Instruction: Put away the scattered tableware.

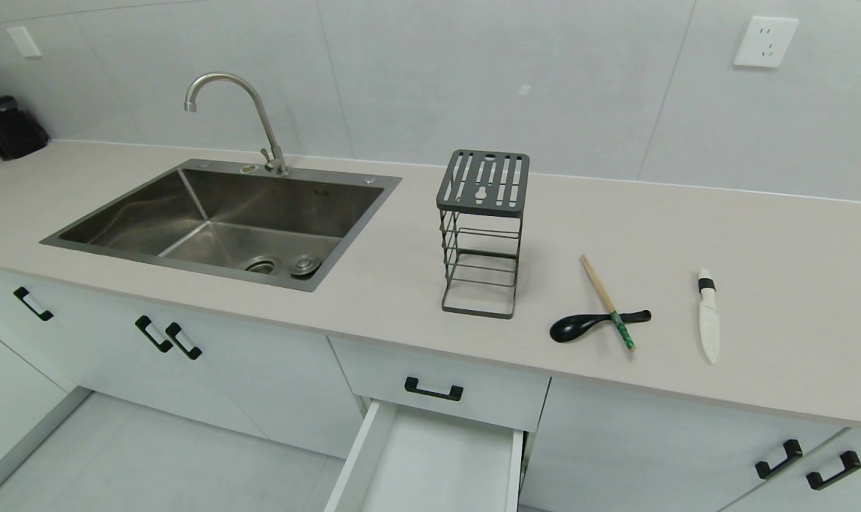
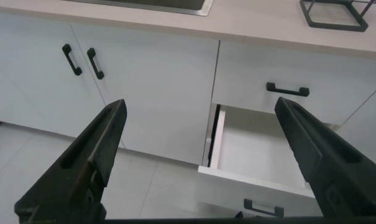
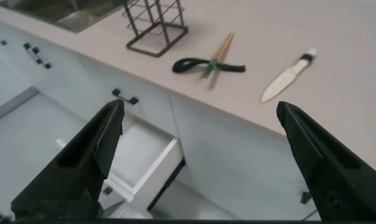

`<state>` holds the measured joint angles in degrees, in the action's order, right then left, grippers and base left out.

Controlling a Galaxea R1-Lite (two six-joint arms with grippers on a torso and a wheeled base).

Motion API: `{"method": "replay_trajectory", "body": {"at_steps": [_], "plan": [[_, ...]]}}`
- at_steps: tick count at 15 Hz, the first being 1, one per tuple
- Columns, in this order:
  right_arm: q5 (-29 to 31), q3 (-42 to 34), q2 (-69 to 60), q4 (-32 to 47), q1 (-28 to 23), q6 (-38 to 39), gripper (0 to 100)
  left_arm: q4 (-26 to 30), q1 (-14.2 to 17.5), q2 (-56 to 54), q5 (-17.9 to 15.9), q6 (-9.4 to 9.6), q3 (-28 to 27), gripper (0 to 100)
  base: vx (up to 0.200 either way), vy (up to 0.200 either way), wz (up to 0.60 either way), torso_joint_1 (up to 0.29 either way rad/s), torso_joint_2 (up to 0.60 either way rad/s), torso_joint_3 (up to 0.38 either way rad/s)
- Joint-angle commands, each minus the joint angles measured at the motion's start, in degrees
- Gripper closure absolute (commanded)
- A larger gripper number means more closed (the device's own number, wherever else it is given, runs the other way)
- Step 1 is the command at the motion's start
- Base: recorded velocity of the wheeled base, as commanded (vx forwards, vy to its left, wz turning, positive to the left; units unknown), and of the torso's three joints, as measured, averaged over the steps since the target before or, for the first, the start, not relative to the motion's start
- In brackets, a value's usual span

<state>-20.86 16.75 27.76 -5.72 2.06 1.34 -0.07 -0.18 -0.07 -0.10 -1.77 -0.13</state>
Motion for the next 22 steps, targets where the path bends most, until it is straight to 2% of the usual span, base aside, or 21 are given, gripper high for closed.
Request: {"method": "replay_trajectory", "body": {"at_steps": [1,3,6,10,12,17,22], "plan": [[-1.55,5.49,18.03,0.44,1.37,-1.69,0,-0.01,0.01,0.07,0.01,0.01,-0.04,0,0.000,0.000,0.00,0.000,0.00,0.000],[-1.47,8.47,24.80,0.18,1.37,-3.27,0,-0.01,0.01,0.07,0.01,-0.08,0.05,0,0.000,0.000,0.00,0.000,0.00,0.000],[0.20,11.64,35.70,-5.27,2.16,-4.77,0,-0.01,0.01,0.07,0.01,-0.08,0.05,0,0.000,0.000,0.00,0.000,0.00,0.000],[6.88,15.07,45.72,-8.52,10.42,-5.30,0,-0.01,0.01,0.07,0.01,-0.08,-0.04,0,0.000,0.000,0.00,0.000,0.00,0.000],[7.76,17.62,50.11,-8.52,12.79,-5.21,0,-0.01,0.01,0.07,0.01,-0.08,0.05,0,0.000,0.000,0.00,0.000,0.00,0.000],[10.49,24.73,59.61,-8.61,13.58,-5.21,0,-0.01,0.01,0.07,0.01,-0.08,0.05,0,0.000,0.000,0.00,0.000,0.00,0.000],[12.42,26.32,64.79,-10.81,16.31,-5.21,0,-0.01,0.01,0.07,0.01,-0.08,-0.04,0,0.000,0.000,0.00,0.000,0.00,0.000]]}}
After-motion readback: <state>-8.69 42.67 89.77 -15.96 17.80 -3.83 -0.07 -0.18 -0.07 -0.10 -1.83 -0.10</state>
